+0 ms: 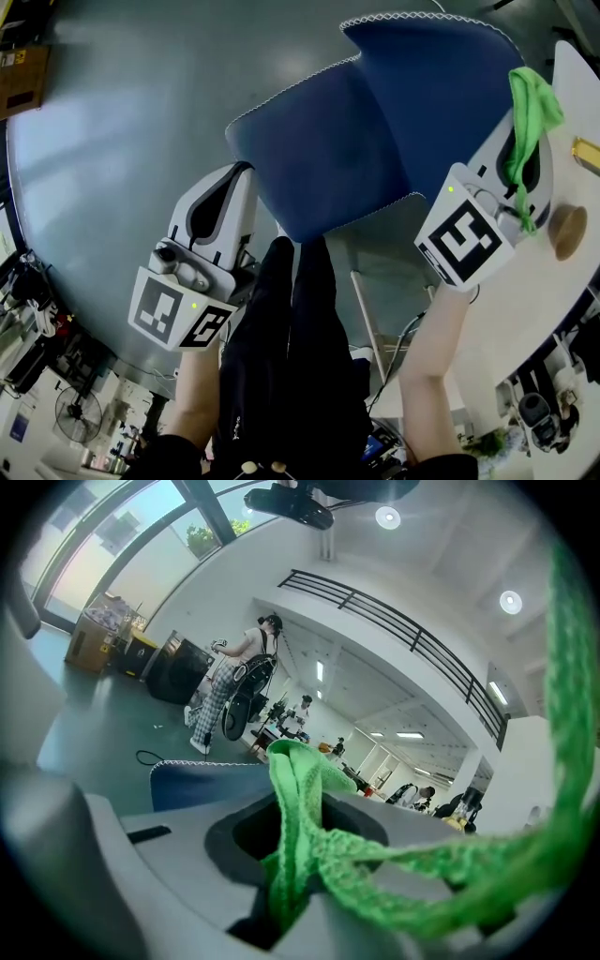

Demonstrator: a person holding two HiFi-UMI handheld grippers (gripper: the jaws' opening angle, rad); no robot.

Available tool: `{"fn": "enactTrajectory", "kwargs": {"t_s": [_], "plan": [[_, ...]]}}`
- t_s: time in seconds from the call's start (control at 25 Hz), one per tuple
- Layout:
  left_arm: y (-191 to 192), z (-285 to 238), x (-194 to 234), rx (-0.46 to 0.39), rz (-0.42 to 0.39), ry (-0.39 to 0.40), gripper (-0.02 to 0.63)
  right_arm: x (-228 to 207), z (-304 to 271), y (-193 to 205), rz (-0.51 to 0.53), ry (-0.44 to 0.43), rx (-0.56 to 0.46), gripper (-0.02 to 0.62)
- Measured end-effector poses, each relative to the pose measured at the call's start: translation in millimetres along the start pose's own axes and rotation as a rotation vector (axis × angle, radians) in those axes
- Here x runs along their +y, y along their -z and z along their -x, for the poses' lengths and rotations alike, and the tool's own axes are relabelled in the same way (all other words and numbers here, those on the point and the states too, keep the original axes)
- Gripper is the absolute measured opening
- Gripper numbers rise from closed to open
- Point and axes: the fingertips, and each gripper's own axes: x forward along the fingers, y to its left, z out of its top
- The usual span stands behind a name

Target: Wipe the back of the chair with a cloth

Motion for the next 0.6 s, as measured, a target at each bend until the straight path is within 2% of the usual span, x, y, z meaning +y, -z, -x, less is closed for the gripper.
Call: {"fn": "enactTrajectory", "kwargs": {"t_s": [0.2,0.6], "plan": [[3.7,-1.5,8.0,0.007,0.004,-0.001,0.002,31.7,-3.9,3.2,0.103,-0.057,0.024,0.046],[11.7,-9.4,-12.7,0.022,0.001,0.002,0.002,49.8,-7.4,25.6,0.104,-0.123,0.059,0.044]]}}
